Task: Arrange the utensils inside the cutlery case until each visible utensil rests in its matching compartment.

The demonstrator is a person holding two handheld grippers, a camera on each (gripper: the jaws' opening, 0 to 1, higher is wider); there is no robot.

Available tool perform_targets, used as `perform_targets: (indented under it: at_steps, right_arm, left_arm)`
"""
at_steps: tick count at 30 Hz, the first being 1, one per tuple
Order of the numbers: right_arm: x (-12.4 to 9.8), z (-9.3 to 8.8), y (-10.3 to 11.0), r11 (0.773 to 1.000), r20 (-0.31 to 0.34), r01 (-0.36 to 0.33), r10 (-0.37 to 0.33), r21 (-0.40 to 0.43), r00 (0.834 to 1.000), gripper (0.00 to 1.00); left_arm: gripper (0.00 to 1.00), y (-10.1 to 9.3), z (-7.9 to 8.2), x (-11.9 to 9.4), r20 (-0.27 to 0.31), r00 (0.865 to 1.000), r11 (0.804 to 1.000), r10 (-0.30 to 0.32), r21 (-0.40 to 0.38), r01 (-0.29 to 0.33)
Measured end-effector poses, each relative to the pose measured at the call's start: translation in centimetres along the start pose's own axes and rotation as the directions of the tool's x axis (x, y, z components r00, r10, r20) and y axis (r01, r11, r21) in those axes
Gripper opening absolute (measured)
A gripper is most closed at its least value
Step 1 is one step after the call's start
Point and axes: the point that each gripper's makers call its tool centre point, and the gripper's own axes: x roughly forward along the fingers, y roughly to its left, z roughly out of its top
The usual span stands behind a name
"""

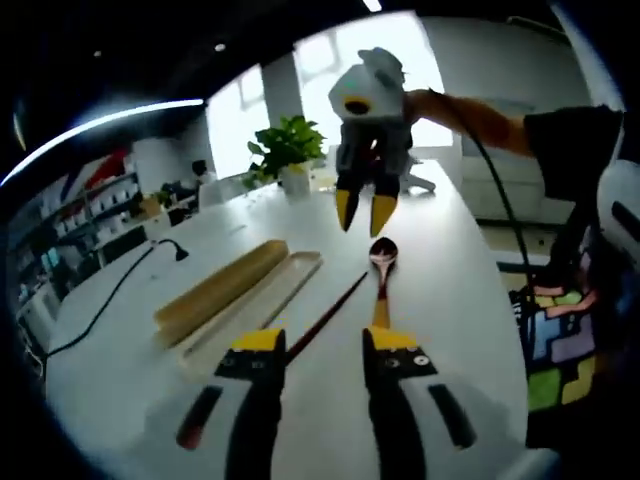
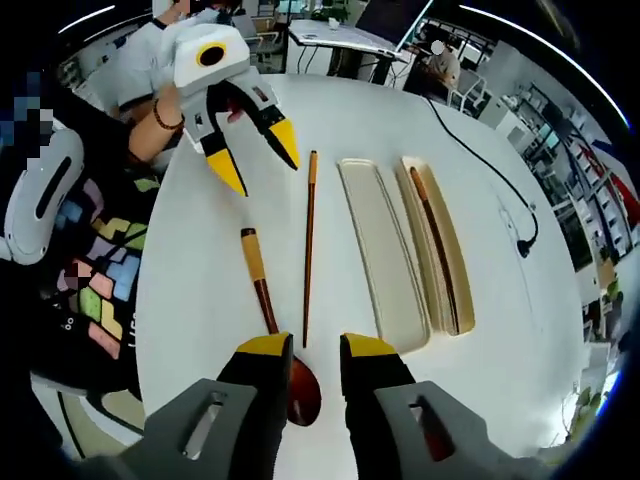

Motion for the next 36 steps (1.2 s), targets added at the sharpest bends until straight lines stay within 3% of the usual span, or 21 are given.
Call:
perform_targets:
  at_steps: [11, 15, 22, 26, 34, 36]
  right_arm:
    - [4.4, 6.4, -0.4, 0.994, 0.057, -0.069, 0.074, -0.083, 0.996, 0.18]
    - [6.0, 7.9, -0.2, 0.990, 0.053, -0.093, 0.099, -0.110, 0.994, 0.18]
    - [8.1, 8.8, -0.1, 0.979, 0.011, -0.149, 0.152, -0.138, 0.988, 0.18]
    - [8.5, 9.1, -0.4, 0.983, 0.002, -0.151, 0.152, -0.109, 0.988, 0.17]
    - [9.8, 8.7, 0.3, 0.984, -0.032, -0.168, 0.167, -0.058, 0.985, 0.14]
    - [10.0, 8.8, 0.6, 0.982, -0.020, -0.171, 0.170, -0.079, 0.985, 0.11]
  left_arm:
    - [0.33, 1.7, -0.2, -1.1, 0.015, 0.997, 0.996, 0.079, -0.039, -0.079]
    - [0.33, 2.5, -0.5, -1.3, 0.005, 0.995, 0.994, 0.100, -0.034, -0.100]
    - [0.32, 4.3, -1.5, -2.1, -0.014, 0.988, 0.987, 0.153, -0.050, -0.154]
    - [0.31, 6.4, -2.2, -3.1, -0.033, 0.981, 0.981, 0.189, -0.048, -0.190]
    - [0.31, 8.1, -2.6, -4.4, -0.035, 0.975, 0.973, 0.221, -0.066, -0.223]
    - [0.31, 8.6, -2.6, -4.8, -0.029, 0.972, 0.966, 0.233, -0.110, -0.235]
